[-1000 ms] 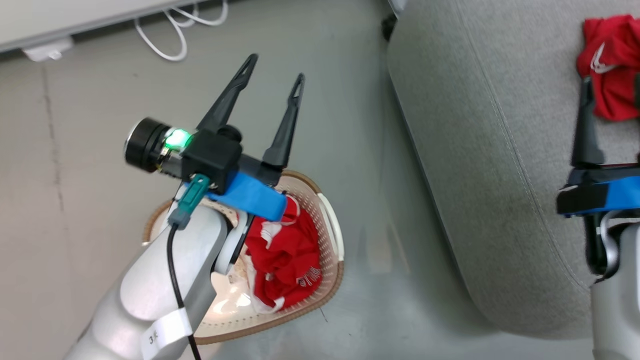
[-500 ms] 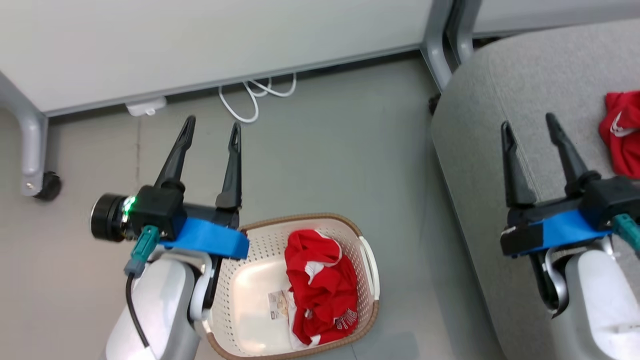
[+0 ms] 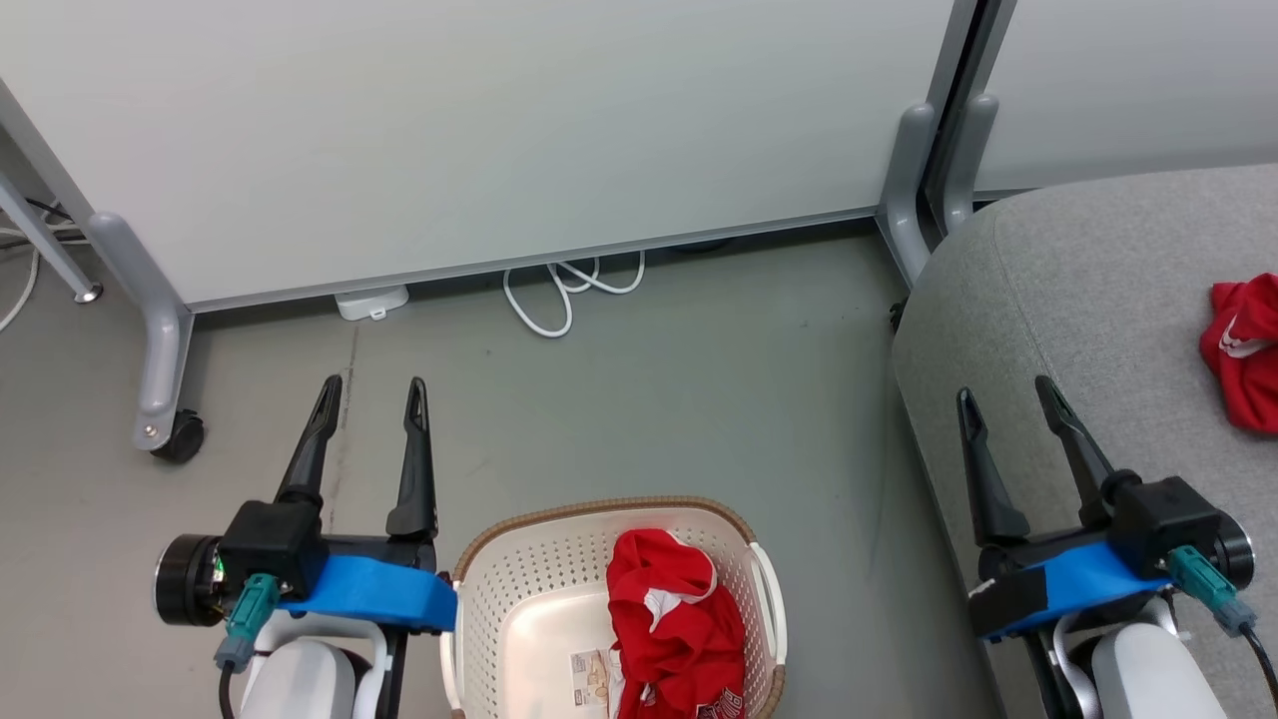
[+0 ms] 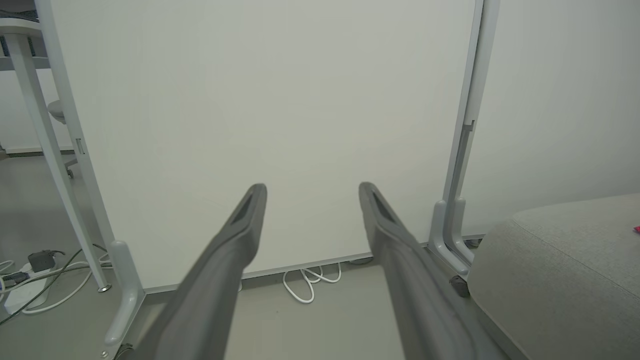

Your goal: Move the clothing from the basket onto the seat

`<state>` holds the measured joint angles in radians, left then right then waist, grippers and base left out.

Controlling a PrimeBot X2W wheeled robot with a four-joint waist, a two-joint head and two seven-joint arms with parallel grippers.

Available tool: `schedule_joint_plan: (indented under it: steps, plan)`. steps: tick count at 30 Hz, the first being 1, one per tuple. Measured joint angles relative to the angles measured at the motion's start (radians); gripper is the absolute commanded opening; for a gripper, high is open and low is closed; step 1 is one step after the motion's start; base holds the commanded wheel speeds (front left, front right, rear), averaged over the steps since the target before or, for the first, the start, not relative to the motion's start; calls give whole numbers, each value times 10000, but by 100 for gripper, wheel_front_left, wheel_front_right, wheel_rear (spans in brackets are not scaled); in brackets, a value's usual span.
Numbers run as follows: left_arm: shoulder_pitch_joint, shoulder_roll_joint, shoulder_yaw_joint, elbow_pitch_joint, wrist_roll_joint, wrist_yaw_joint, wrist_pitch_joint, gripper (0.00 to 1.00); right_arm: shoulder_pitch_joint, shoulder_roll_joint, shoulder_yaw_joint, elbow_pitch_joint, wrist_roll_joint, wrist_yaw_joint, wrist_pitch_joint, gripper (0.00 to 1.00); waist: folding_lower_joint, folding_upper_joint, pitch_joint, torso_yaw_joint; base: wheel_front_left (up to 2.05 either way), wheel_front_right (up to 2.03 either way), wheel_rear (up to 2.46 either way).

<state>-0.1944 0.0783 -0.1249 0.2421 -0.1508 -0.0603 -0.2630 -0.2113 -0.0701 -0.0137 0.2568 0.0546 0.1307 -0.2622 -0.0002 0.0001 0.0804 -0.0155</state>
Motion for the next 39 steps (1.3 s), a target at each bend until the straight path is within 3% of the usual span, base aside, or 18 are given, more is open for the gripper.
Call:
schedule_joint_plan:
  steps: [6, 28, 39]
  plan:
    - [599, -176, 401, -73, 203, -238, 0, 100, 662, 115, -215, -140, 209, 0, 0, 100, 0, 0, -313, 112, 0, 0, 0]
    - [960, -265, 608, 35, 349, -454, 0, 100, 1206, 184, -397, -291, 347, 0, 0, 100, 1, 0, -564, 280, 0, 0, 0]
    - [158, -268, -284, 1235, 378, -600, 0, 100, 1021, 190, -134, -272, 439, 0, 0, 100, 1, 0, -288, 94, 0, 0, 0]
